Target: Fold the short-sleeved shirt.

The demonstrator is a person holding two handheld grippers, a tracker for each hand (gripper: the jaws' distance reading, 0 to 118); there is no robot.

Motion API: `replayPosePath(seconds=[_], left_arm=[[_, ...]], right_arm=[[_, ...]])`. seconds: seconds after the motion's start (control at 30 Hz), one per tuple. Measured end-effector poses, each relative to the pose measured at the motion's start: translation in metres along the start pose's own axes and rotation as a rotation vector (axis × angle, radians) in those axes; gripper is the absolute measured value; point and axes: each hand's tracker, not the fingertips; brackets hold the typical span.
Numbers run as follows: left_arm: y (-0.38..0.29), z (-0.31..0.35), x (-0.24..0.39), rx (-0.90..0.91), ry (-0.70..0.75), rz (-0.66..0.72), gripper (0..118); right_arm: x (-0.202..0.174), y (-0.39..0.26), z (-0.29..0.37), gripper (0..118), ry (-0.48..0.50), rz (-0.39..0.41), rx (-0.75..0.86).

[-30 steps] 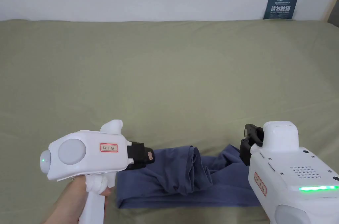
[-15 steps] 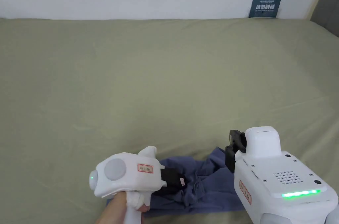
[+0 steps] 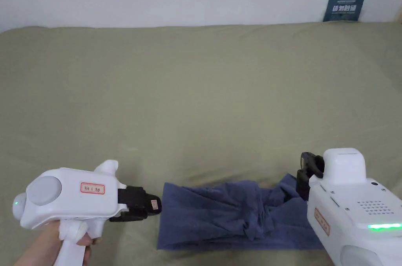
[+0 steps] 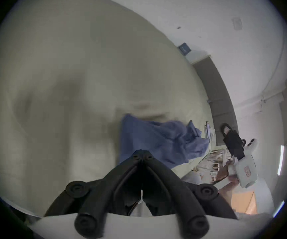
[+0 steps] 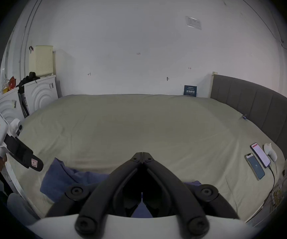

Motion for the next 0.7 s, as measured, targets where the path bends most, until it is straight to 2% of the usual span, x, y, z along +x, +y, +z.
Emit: replayPosePath(seconds=[0.07, 0.1, 0.13, 0.17, 0.2, 0.23, 0.3, 0.43, 0.47, 0.5, 0.53, 0.57, 0.6, 0.63, 0.7], left_arm=[[-0.002, -0.004, -0.009, -0.006, -0.024, 0.011, 0], [0.004, -0.009, -0.018, -0.006, -0.058, 0.020, 4], [0.005, -0.013, -0.022, -0.012, -0.107, 0.019, 23], [0.005, -0.017, -0.025, -0.013, -0.153, 0.031, 76], [0.007, -0.025, -0.025, -0.032, -0.190, 0.048, 112], [0.007, -0.032, -0.025, -0.038, -0.197, 0.051, 118], [0.012, -0.041, -0.027, -0.022, -0.204, 0.060, 118], [0.011, -0.069, -0.022, -0.083, -0.321, 0.098, 115], [0.011, -0.071, -0.018, -0.075, -0.340, 0.099, 105], [0.008, -0.075, -0.015, -0.069, -0.332, 0.100, 89], [0.008, -0.079, -0.011, -0.069, -0.312, 0.103, 53], [0.008, -0.080, -0.009, -0.053, -0.229, 0.098, 13], [0.007, -0.080, -0.004, -0.040, -0.138, 0.091, 13], [0.003, -0.076, -0.004, -0.026, -0.117, 0.095, 13], [0.002, -0.060, -0.004, -0.013, -0.166, 0.109, 13]], right_arm=[[-0.001, -0.001, -0.001, 0, -0.007, 0.004, -0.005], [0.000, -0.001, -0.001, 0, -0.009, 0.001, -0.005], [0.000, -0.002, 0.000, 0, -0.015, -0.003, 0.001], [0.000, -0.002, 0.002, 0, -0.015, -0.006, 0.014], [0.000, -0.001, 0.003, 0, -0.017, -0.006, 0.030], [0.000, 0.000, 0.004, 0, -0.020, -0.005, 0.049], [-0.001, 0.004, 0.007, 0, -0.023, 0.000, 0.086], [-0.004, 0.013, 0.011, 0, -0.042, 0.001, 0.152], [-0.005, 0.015, 0.010, 0, -0.045, 0.001, 0.153], [-0.006, 0.017, 0.009, 0, -0.047, 0.003, 0.155], [-0.005, 0.018, 0.010, 0, -0.044, 0.000, 0.159], [-0.006, 0.019, 0.010, 0, -0.047, -0.003, 0.160], [-0.005, 0.020, 0.011, 0, -0.046, -0.003, 0.160], [-0.005, 0.021, 0.013, 0, -0.047, -0.002, 0.159], [-0.005, 0.023, 0.017, 0, -0.051, -0.002, 0.165]])
